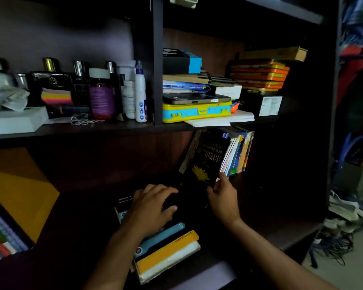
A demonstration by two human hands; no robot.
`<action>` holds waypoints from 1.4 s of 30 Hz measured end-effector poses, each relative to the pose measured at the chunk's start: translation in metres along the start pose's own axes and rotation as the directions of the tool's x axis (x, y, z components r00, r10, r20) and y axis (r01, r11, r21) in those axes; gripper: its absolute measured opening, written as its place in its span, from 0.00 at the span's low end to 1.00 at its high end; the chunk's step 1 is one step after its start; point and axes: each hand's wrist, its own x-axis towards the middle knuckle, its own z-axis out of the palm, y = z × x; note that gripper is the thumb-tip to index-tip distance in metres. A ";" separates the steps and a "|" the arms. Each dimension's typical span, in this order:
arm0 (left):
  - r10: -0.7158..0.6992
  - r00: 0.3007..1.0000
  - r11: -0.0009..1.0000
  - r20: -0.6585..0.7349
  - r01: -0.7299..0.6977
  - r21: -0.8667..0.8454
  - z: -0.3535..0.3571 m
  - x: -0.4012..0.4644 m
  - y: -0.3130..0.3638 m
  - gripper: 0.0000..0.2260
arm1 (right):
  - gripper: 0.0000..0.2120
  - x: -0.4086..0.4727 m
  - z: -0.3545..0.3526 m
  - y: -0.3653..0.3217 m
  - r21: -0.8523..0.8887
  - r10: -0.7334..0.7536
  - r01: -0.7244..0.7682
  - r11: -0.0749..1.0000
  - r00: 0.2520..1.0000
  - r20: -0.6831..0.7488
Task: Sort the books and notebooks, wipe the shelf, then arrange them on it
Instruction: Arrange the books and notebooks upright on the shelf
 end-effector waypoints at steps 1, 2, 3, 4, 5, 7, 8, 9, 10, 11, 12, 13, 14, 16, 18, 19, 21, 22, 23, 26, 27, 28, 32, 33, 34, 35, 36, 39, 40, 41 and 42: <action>-0.041 0.999 0.999 0.009 0.041 -0.001 -0.001 0.000 -0.007 0.21 | 0.18 0.006 0.001 -0.001 -0.010 0.018 -0.018 1.000 1.000 -0.006; -0.073 0.997 0.997 0.013 0.073 -0.013 -0.001 -0.001 -0.013 0.21 | 0.19 0.011 0.003 0.000 -0.021 0.030 -0.031 0.999 0.999 -0.023; -0.099 0.995 0.995 0.022 0.099 -0.031 0.000 -0.001 -0.017 0.22 | 0.21 0.018 0.008 -0.001 -0.039 0.040 -0.042 0.998 0.998 -0.046; -0.115 0.992 0.992 0.044 0.117 -0.038 0.002 -0.001 -0.019 0.22 | 0.22 0.023 0.013 -0.001 -0.045 0.045 -0.048 0.998 0.997 -0.070; -0.125 0.990 0.991 0.067 0.128 -0.033 0.005 -0.002 -0.020 0.23 | 0.21 0.027 0.019 -0.002 -0.057 0.054 -0.059 0.997 0.994 -0.094; -0.147 0.986 0.988 0.084 0.150 -0.032 0.009 -0.002 -0.022 0.26 | 0.19 0.035 0.029 -0.007 -0.063 0.057 -0.067 0.996 0.988 -0.146; -0.159 0.984 0.986 0.084 0.163 -0.045 0.009 -0.001 -0.022 0.29 | 0.18 0.038 0.033 -0.009 -0.055 0.059 -0.069 0.996 0.985 -0.164; -0.163 0.983 0.985 0.079 0.168 -0.052 0.010 0.000 -0.022 0.30 | 0.18 0.040 0.036 -0.012 -0.043 0.064 -0.073 0.996 0.982 -0.177; -0.169 0.982 0.983 0.079 0.173 -0.054 0.010 0.000 -0.022 0.30 | 0.17 0.041 0.038 -0.014 -0.026 0.076 -0.082 0.996 0.981 -0.180; -0.175 0.982 0.982 0.076 0.179 -0.056 0.010 0.000 -0.023 0.28 | 0.16 0.041 0.042 -0.013 -0.005 0.094 -0.096 0.995 0.979 -0.179; -0.181 0.981 0.981 0.073 0.186 -0.056 0.010 0.001 -0.023 0.27 | 0.16 0.039 0.045 -0.012 0.027 0.112 -0.109 0.994 0.979 -0.171; -0.185 0.980 0.980 0.073 0.189 -0.056 0.011 0.001 -0.023 0.27 | 0.17 0.036 0.048 -0.010 0.063 0.128 -0.120 0.991 0.979 -0.157; -0.188 0.979 0.980 0.075 0.192 -0.054 0.011 0.002 -0.022 0.28 | 0.19 0.032 0.050 -0.006 0.095 0.124 -0.110 0.989 0.981 -0.152; -0.187 0.980 0.980 0.072 0.191 -0.051 0.010 0.001 -0.022 0.30 | 0.21 0.023 0.053 0.001 0.154 0.096 -0.076 0.985 0.987 -0.130; -0.191 0.979 0.979 0.069 0.195 -0.057 0.010 0.002 -0.021 0.29 | 0.20 0.015 0.053 0.003 0.197 0.056 -0.041 0.980 0.996 -0.073; -0.197 0.977 0.977 0.076 0.202 -0.062 0.010 0.001 -0.020 0.30 | 0.19 0.013 0.052 0.003 0.207 0.035 -0.024 0.978 0.998 -0.050; -0.220 0.972 0.973 0.079 0.224 -0.060 0.009 0.001 -0.020 0.32 | 0.18 0.010 0.050 0.001 0.197 -0.018 0.021 0.980 1.000 -0.014; -0.253 0.965 0.967 0.065 0.255 -0.028 0.007 0.002 -0.019 0.32 | 0.17 0.008 0.048 -0.001 0.203 -0.047 0.046 0.978 0.999 -0.001; -0.305 0.952 0.952 0.037 0.305 0.024 0.004 0.001 -0.019 0.31 | 0.16 0.003 0.046 -0.004 0.215 -0.073 0.069 0.974 0.997 0.012; -0.515 0.857 0.850 -0.002 0.511 0.128 -0.006 0.002 -0.024 0.29 | 0.09 -0.015 0.040 -0.008 0.267 -0.159 0.108 0.958 0.971 0.179; -0.540 0.841 0.836 0.013 0.535 0.121 -0.007 0.003 -0.027 0.29 | 0.08 -0.020 0.038 -0.009 0.256 -0.184 0.108 0.961 0.938 0.295; -0.549 0.835 0.833 0.018 0.545 0.095 -0.008 0.002 -0.030 0.29 | 0.11 -0.024 0.038 -0.009 0.218 -0.195 0.114 0.969 0.895 0.402; -0.507 0.854 0.861 -0.115 0.507 -0.032 -0.005 0.001 -0.034 0.27 | 0.22 -0.022 0.043 -0.003 0.014 -0.157 0.174 0.985 0.851 0.502; -0.482 0.857 0.876 -0.182 0.465 -0.129 -0.004 0.001 -0.036 0.27 | 0.24 -0.022 0.043 -0.005 0.003 -0.144 0.164 0.987 0.857 0.495; -0.463 0.851 0.881 -0.247 0.410 -0.235 -0.005 0.001 -0.035 0.26 | 0.24 -0.022 0.042 -0.006 0.033 -0.123 0.123 0.992 0.862 0.491; -0.456 0.830 0.875 -0.320 0.354 -0.330 -0.005 0.002 -0.035 0.27 | 0.22 -0.022 0.039 -0.007 0.113 -0.106 0.057 0.992 0.862 0.496; -0.468 0.789 0.862 -0.397 0.308 -0.403 -0.005 0.003 -0.036 0.26 | 0.19 -0.021 0.036 -0.008 0.223 -0.096 -0.023 0.974 0.859 0.503; -0.638 0.588 0.698 -0.497 0.171 -0.695 -0.010 0.008 -0.038 0.24 | 0.08 -0.023 0.026 -0.011 0.442 -0.078 -0.147 0.885 0.889 0.451; -0.719 0.544 0.584 -0.432 0.136 -0.800 -0.013 0.008 -0.036 0.25 | 0.06 -0.023 0.025 -0.013 0.470 -0.063 -0.157 0.869 0.906 0.418; -0.783 0.525 0.445 -0.334 0.097 -0.890 -0.014 0.007 -0.034 0.26 | 0.05 -0.023 0.023 -0.013 0.491 -0.040 -0.165 0.856 0.924 0.380; -0.817 0.542 0.281 -0.198 0.074 -0.957 -0.017 0.005 -0.033 0.25 | 0.05 -0.021 0.023 -0.010 0.517 -0.006 -0.185 0.836 0.939 0.344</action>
